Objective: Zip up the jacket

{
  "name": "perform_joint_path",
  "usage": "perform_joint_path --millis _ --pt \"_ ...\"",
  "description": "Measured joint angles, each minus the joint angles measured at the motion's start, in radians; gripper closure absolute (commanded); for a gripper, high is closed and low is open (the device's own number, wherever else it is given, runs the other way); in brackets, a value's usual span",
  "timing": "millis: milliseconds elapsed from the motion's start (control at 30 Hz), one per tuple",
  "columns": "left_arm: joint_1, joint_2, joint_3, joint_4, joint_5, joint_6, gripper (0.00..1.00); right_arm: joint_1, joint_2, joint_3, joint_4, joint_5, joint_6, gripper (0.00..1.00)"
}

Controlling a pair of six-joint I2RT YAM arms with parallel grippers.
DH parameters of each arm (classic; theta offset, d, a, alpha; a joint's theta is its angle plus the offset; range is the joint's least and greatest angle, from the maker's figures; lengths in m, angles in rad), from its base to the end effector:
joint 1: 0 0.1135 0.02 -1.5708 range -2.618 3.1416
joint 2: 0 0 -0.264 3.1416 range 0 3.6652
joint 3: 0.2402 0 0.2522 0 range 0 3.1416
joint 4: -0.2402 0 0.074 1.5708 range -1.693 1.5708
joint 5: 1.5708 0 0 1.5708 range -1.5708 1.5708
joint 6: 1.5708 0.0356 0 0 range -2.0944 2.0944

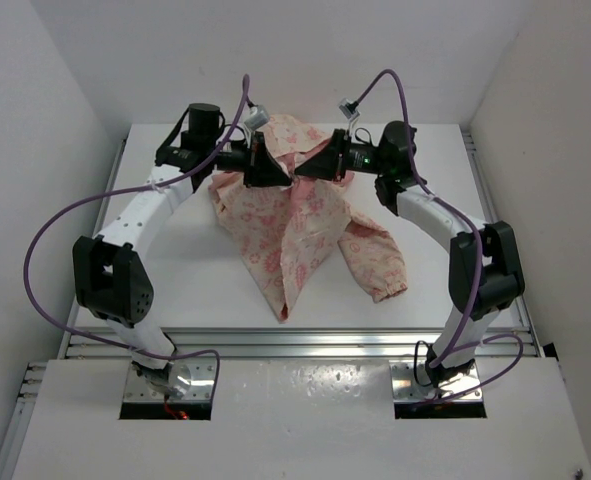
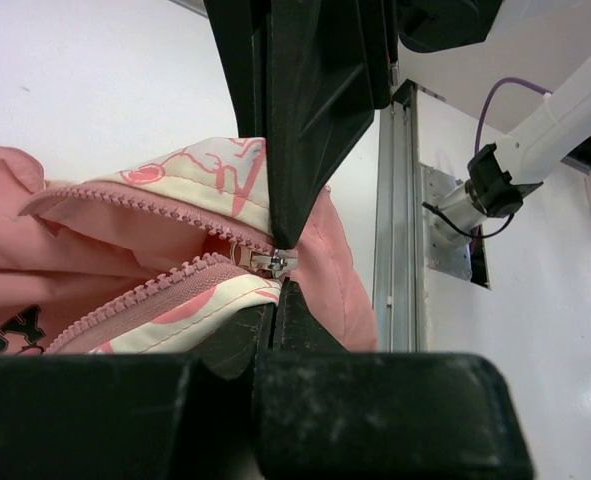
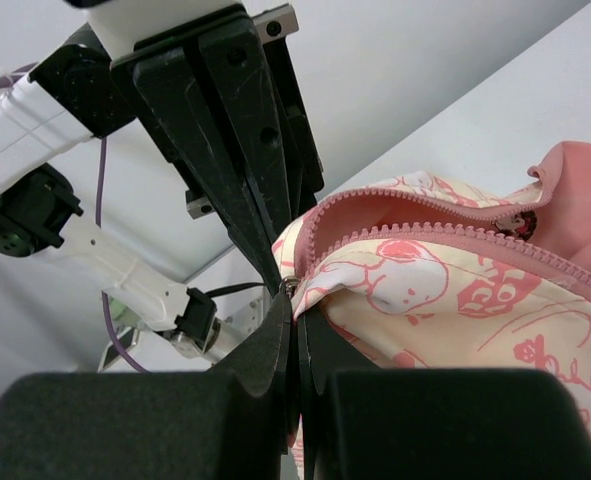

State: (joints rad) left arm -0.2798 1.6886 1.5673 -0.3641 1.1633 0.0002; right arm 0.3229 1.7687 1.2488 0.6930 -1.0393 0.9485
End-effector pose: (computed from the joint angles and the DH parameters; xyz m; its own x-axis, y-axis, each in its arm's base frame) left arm 0.3556 -0.1362 0.3645 -0.4482 0.1289 -0.8846 0.8900 0.1566 -0.4282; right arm 0.3743 0.1576 0.3186 -0.6898 0.2035 -0.6948 -0.6959 0.0787 0.7139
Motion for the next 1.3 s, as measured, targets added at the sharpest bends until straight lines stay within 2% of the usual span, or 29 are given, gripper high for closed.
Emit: perform_joint_path --millis 467,500,633,700,1033,1300 --pt "0.000 -0.004 0.000 -0.002 -0.002 0.045 1.00 -0.004 0.012 0.042 -0.037 0.014 0.006 1.00" --pt "0.000 -0.004 0.000 -0.002 -0.003 0.046 0.91 -0.004 0.012 0.042 -0.037 0.014 0.006 1.00" --pt "-0.003 -0.005 -0.002 -0.027 -0.011 0.058 0.68 -0.005 0.011 0.042 -0.024 0.037 0.006 1.00" --pt "-0.007 -0.005 -0.008 -0.056 -0.015 0.062 0.63 -0.006 0.010 0.042 -0.006 0.054 0.006 1.00" --pt "0.004 -0.069 -0.092 -0.109 -0.047 0.108 0.47 -0.007 -0.026 0.010 0.032 0.068 0.002 1.00" --pt "0.143 -0.172 -0.097 -0.118 -0.010 0.168 0.41 -0.007 -0.066 -0.052 0.059 0.042 -0.014 1.00"
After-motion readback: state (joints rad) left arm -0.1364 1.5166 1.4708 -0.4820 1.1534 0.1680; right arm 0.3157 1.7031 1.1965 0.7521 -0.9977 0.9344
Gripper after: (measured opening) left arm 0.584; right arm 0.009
